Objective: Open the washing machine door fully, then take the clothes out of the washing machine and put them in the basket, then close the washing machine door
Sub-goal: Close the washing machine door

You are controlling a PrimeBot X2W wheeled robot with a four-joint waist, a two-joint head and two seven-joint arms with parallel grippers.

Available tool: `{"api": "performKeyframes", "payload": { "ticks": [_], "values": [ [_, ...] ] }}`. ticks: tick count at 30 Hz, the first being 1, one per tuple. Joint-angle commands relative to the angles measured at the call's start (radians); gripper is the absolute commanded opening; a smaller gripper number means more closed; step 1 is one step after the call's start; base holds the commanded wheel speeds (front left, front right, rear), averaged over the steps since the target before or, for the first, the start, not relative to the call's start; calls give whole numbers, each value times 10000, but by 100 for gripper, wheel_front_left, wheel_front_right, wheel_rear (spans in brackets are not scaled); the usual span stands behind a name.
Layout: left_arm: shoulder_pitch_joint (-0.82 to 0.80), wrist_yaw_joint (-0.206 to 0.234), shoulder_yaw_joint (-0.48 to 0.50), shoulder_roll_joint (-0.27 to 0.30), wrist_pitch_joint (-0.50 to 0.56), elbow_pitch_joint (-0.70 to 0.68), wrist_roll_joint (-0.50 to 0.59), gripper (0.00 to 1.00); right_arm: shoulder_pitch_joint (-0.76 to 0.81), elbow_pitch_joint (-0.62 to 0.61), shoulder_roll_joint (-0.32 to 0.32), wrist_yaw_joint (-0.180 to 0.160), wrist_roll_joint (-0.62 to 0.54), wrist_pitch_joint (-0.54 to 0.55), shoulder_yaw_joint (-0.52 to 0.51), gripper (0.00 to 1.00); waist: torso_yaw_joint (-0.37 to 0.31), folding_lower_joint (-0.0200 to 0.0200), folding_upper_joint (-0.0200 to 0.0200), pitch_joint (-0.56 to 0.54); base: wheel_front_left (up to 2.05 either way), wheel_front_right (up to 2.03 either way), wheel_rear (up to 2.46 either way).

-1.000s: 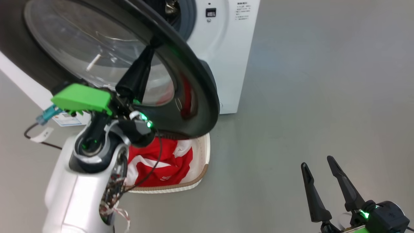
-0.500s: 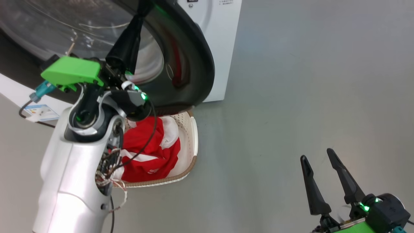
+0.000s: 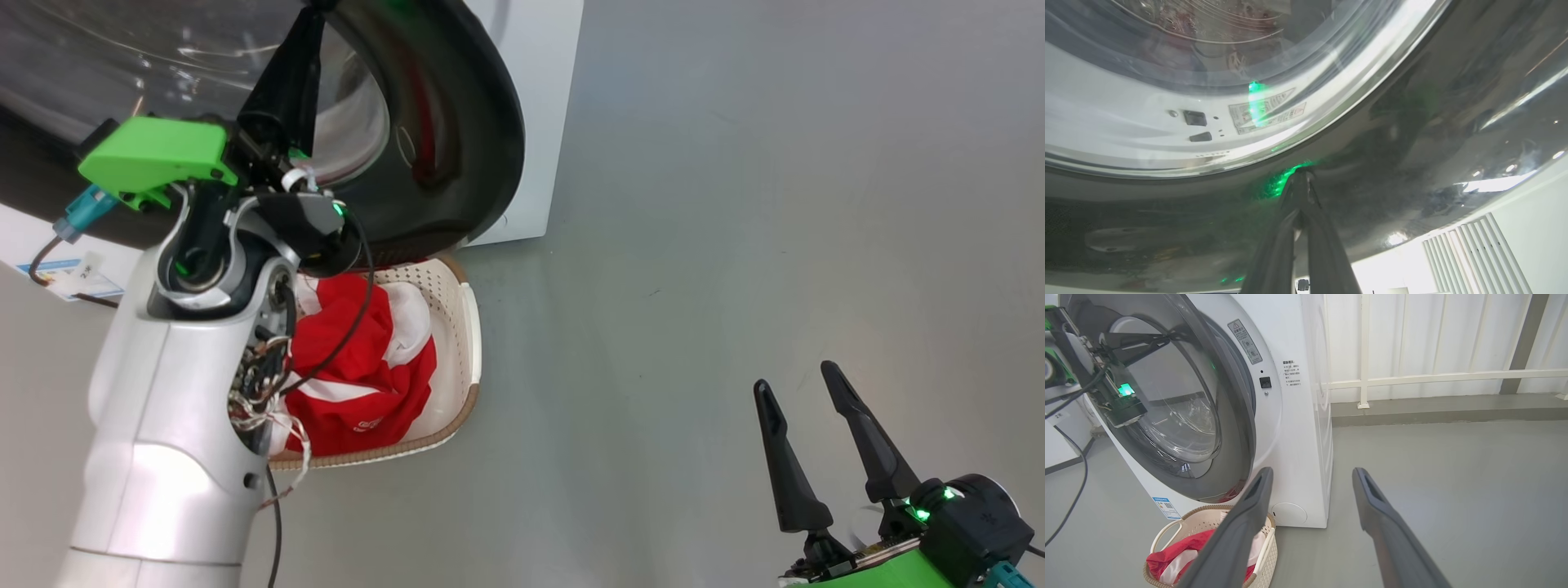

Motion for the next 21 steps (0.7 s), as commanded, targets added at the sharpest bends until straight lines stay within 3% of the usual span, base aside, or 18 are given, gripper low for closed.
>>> {"api": "performKeyframes", "payload": {
  "ticks": [1, 14, 21],
  "values": [
    [-450, -126, 223, 204, 25, -182, -26, 0, -208, -260, -112, 16, -102, -109, 275, 100, -20, 0, 0, 2, 0, 0, 0],
    [-716, -474, 157, 204, 70, 425, -87, 0, -201, -201, -128, 16, -116, -104, 299, 100, -67, 0, 0, -93, 0, 0, 0],
    [-219, -414, -117, 218, -12, -125, 41, 0, -119, -125, -114, 16, -79, -106, 297, 100, 239, 0, 0, -349, 0, 0, 0]
  ]
}}
